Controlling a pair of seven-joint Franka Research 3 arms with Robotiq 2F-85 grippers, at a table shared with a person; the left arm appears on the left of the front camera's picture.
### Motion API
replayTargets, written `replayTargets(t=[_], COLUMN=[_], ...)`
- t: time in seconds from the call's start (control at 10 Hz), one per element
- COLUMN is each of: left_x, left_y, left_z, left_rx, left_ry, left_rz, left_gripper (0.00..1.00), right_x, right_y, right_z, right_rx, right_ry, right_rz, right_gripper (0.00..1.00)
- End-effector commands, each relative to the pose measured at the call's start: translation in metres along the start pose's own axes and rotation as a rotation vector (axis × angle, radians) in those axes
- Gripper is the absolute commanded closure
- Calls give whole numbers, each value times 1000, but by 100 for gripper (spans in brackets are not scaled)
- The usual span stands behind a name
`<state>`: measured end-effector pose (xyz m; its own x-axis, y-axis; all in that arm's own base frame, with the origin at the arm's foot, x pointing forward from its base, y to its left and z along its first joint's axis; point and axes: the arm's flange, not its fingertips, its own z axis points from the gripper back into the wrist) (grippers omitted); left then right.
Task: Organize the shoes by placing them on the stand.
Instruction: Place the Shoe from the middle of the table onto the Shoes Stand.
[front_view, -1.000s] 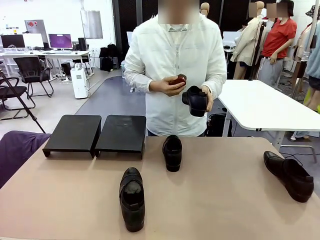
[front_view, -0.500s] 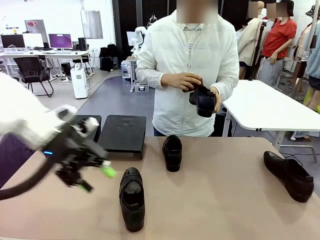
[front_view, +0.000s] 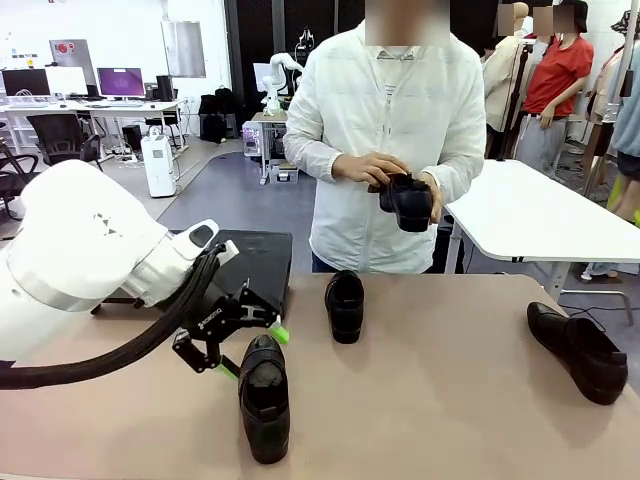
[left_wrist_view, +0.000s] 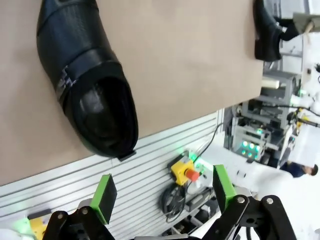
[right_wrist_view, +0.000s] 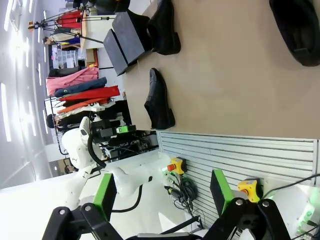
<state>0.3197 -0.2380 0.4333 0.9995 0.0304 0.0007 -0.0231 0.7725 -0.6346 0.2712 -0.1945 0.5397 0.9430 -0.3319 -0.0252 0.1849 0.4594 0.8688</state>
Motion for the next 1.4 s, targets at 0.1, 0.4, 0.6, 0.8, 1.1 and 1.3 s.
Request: replayTargets(t=[0.1, 0.4, 0.6, 0.8, 1.1, 1.3], left_x=[0, 33, 54, 64, 64, 61], left_y=[0, -51, -63, -63, -59, -48], left_z=[0, -48, -69, -91, -114, -124], left_rx=[0, 226, 304, 371, 443, 477], left_ry=[0, 138, 118, 88, 82, 69], left_rz=[0, -14, 34, 67, 82, 106], left_gripper=[0, 0, 0, 0, 0, 0], right_x=[-2, -2, -2, -2, -2, -2], right_y=[3, 3, 3, 3, 3, 3], right_z=[3, 3, 3, 3, 3, 3], right_rx=[-4, -4, -4, -4, -4, -4], right_ry=[6, 6, 6, 6, 6, 6], right_rz=[-5, -5, -5, -5, -5, -5], right_gripper=[0, 0, 0, 0, 0, 0])
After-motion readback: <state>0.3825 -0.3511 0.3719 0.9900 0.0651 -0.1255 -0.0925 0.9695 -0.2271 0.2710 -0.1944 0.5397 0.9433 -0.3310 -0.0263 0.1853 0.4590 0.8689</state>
